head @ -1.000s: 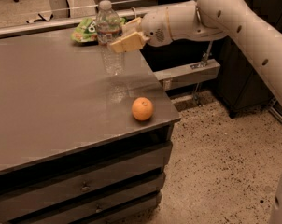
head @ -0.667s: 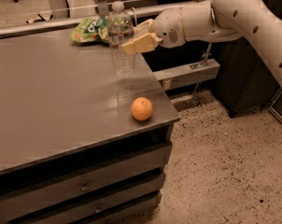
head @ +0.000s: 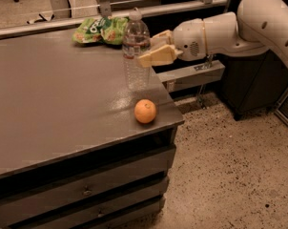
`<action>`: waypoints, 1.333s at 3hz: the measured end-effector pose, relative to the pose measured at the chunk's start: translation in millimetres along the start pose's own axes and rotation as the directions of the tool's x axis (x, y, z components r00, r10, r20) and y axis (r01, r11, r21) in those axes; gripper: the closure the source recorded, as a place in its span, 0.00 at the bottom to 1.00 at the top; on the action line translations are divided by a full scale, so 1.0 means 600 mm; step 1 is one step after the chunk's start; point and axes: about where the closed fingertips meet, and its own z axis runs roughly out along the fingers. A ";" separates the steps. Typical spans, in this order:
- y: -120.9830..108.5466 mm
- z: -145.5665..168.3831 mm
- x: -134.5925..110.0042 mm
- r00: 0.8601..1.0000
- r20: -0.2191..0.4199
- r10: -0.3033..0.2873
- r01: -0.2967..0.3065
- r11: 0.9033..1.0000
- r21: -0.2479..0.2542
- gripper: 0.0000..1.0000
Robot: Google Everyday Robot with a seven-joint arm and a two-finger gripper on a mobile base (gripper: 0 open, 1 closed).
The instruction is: Move water bottle near orange
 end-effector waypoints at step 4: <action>0.048 0.005 0.054 0.999 0.035 -0.002 0.005 0.998 -0.070 0.36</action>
Offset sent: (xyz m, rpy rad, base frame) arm -0.0348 -0.0158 -0.0265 0.0250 0.0417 0.0395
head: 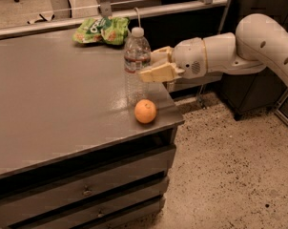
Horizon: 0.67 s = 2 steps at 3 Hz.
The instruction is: Move water bottle near orange
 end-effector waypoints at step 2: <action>0.005 0.008 0.008 1.000 0.009 -0.018 0.019 1.000 -0.022 0.00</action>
Offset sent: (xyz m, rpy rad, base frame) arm -0.0039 -0.0015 -0.0073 0.0090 -0.0210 0.0359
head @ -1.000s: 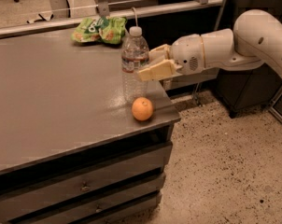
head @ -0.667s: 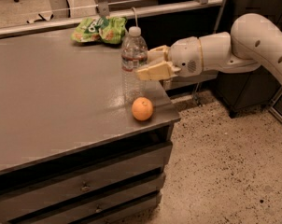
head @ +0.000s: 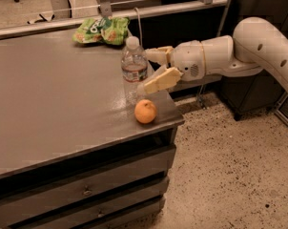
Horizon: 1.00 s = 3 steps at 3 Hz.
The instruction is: Move water bottle near orange
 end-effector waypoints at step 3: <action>-0.009 -0.116 -0.022 0.998 -0.046 -0.050 0.053 0.996 0.078 0.00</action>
Offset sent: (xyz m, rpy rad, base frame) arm 0.0031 -0.0621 0.0280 -0.0388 -0.0661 -0.0794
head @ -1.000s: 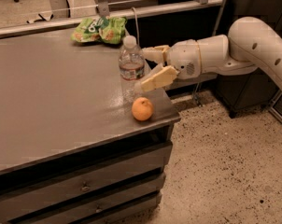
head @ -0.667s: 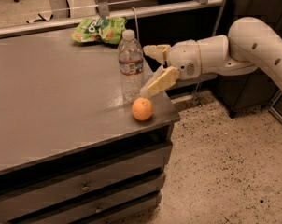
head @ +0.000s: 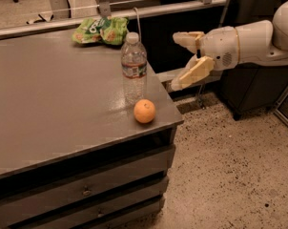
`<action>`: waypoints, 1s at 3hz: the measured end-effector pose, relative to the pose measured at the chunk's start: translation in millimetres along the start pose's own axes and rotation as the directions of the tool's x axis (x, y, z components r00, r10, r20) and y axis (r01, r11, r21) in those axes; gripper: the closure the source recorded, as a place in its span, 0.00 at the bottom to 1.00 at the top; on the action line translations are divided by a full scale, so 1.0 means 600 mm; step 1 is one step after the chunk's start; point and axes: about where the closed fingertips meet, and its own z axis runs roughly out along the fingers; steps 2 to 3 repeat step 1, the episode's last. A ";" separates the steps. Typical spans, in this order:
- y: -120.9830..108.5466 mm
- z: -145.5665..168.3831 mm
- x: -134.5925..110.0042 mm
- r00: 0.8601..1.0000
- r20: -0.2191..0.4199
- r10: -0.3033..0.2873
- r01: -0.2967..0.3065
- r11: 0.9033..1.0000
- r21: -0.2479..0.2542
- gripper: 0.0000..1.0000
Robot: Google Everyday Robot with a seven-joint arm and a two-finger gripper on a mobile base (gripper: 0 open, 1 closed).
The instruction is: Move water bottle near orange
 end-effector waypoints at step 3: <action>-0.003 -0.011 -0.007 1.000 -0.001 -0.011 0.011 1.000 0.005 0.00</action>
Offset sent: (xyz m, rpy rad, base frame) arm 0.0000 0.0000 0.0000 0.0000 0.0000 0.0000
